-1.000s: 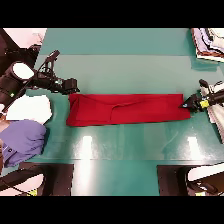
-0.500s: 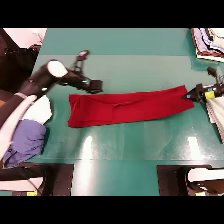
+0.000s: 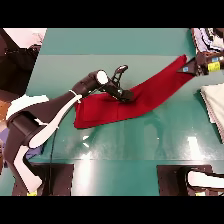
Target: Fold the shirts.
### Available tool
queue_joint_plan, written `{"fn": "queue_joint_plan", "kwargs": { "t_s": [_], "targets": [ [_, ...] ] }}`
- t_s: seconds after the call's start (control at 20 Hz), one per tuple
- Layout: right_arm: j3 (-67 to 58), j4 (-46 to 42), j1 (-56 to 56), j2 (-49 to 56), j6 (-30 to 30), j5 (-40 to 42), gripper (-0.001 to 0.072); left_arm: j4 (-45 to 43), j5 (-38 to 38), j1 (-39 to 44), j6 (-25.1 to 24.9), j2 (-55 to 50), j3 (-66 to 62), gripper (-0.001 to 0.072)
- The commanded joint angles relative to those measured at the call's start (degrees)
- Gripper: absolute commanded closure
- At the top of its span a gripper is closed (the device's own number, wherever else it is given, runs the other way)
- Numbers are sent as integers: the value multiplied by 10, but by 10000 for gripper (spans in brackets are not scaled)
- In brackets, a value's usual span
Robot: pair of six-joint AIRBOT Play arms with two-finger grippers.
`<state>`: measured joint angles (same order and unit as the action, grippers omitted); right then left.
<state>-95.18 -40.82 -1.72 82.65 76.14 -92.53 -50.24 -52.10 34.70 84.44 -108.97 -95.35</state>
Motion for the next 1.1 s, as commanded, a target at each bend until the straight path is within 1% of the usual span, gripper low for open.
{"fn": "queue_joint_plan", "kwargs": {
  "t_s": [0.0, 0.25, 0.45, 0.6, 0.7, 0.85, 1.05],
  "targets": [
    [-83, 3, 77, 20, 25, -19, 696, 24, 22, 10, 22, -37, -17, 679],
    [-157, 2, 143, 61, 25, -36, 695, 23, 42, 5, 28, -41, -18, 679],
    [-177, 2, 164, 70, 19, -35, 695, 19, 9, -19, 26, -16, -18, 680],
    [-177, 1, 177, 70, 18, -34, 696, -30, -13, -46, 22, 36, -18, 680],
    [-177, 1, 190, 70, 18, -29, 696, -94, -41, -75, 22, 79, -18, 680],
    [-177, 2, 228, 72, 17, -5, 695, -167, -80, -143, 21, 151, -18, 679],
    [-177, 3, 315, 107, 18, 47, 694, -203, -113, -249, 21, 244, -18, 678]
  ]
}}
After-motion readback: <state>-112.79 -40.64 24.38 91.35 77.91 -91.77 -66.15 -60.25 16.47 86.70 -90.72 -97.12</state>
